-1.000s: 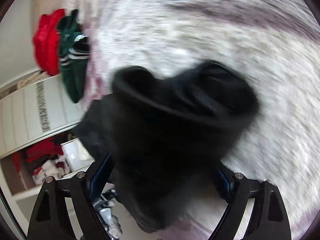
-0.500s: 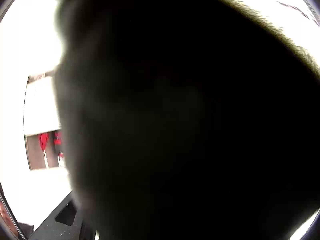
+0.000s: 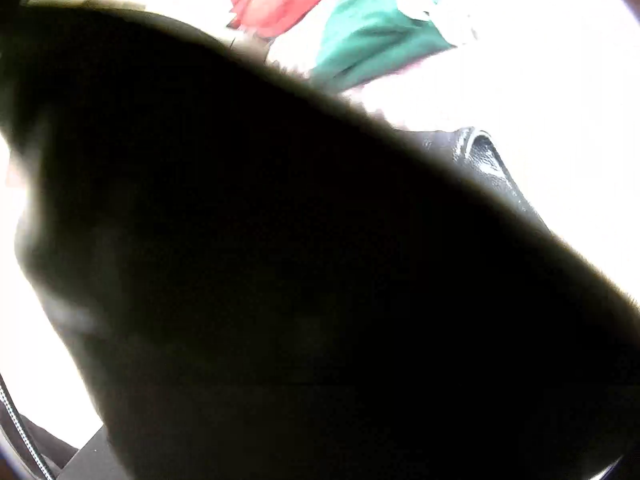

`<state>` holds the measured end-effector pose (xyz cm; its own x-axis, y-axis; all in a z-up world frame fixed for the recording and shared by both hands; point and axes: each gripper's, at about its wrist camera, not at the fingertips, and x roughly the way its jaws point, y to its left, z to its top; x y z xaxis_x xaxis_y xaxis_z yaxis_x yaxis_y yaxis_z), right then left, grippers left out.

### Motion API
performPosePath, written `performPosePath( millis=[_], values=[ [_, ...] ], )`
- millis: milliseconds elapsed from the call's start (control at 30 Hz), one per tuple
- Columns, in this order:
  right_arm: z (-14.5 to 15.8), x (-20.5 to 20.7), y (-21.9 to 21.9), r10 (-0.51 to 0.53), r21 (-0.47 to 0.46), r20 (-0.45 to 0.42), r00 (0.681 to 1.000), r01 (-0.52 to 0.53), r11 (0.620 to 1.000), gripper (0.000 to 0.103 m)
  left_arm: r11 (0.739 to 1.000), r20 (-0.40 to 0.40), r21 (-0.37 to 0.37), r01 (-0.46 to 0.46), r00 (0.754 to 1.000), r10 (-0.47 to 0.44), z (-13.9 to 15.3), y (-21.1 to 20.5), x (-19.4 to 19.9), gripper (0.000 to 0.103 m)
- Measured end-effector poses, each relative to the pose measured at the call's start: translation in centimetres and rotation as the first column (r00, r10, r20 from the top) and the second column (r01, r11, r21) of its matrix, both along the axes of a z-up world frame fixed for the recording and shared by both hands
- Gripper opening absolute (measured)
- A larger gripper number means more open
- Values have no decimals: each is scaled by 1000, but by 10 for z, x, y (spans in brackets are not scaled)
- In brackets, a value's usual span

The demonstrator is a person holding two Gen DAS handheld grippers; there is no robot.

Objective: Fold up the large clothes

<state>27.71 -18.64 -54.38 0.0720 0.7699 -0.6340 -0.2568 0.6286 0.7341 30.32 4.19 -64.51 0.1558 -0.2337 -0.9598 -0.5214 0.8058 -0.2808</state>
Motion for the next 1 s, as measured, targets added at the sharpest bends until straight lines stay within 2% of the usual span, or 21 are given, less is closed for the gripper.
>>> performPosePath(
  millis=[67,167,200,233,267,300,333,400,433,467,567,667,700,833,900,967,1000],
  values=[
    [11,-22,44,97,-73,61,993,-92,993,25,997,8,20,-75,997,75,18,38,-39,103],
    [10,-62,113,257,-172,103,961,-237,956,25,983,-12,51,-175,984,175,32,88,-99,103],
    [4,-80,141,331,-218,119,936,-301,928,25,976,-21,55,-210,977,212,36,103,-117,103],
    [-9,-105,176,416,-284,118,902,-371,884,25,970,-30,59,-234,971,236,37,115,-134,103],
    [-19,-129,189,458,-315,102,883,-408,857,25,966,-38,67,-251,967,254,36,123,-147,103],
    [-37,-148,213,515,-352,62,855,-464,813,25,959,-47,75,-273,960,277,36,133,-160,103],
    [-59,-169,235,562,-383,-17,827,-525,760,30,955,-50,74,-289,955,293,36,139,-172,103],
    [-89,-197,257,593,-408,-142,793,-593,694,42,945,-48,67,-320,945,323,37,151,-189,103],
    [-96,-208,265,606,-389,-180,775,-622,680,59,942,-43,65,-329,942,332,38,154,-195,103],
    [-97,-214,268,612,-350,-208,763,-642,682,79,940,-37,60,-335,941,337,42,154,-196,103],
    [-76,-227,263,649,-345,-193,736,-670,658,88,939,-11,26,-344,939,344,48,154,-203,103],
    [-54,-220,242,642,-250,-245,727,-687,683,90,942,18,-23,-336,941,337,52,146,-191,103],
    [-45,-212,233,647,-193,-281,709,-702,686,90,945,33,-42,-325,945,327,55,140,-186,103],
    [-26,-175,184,583,4,-378,720,-628,778,90,959,65,-65,-274,958,278,64,120,-168,103],
    [-24,-143,154,498,-54,-373,783,-554,831,90,968,60,-55,-247,966,250,61,105,-159,103],
    [-35,-115,138,443,-161,-355,823,-520,839,90,975,41,-35,-219,975,221,45,88,-150,103],
    [-51,-93,128,405,-221,-343,848,-492,842,90,977,26,-17,-212,977,212,36,81,-147,103]
  ],
)
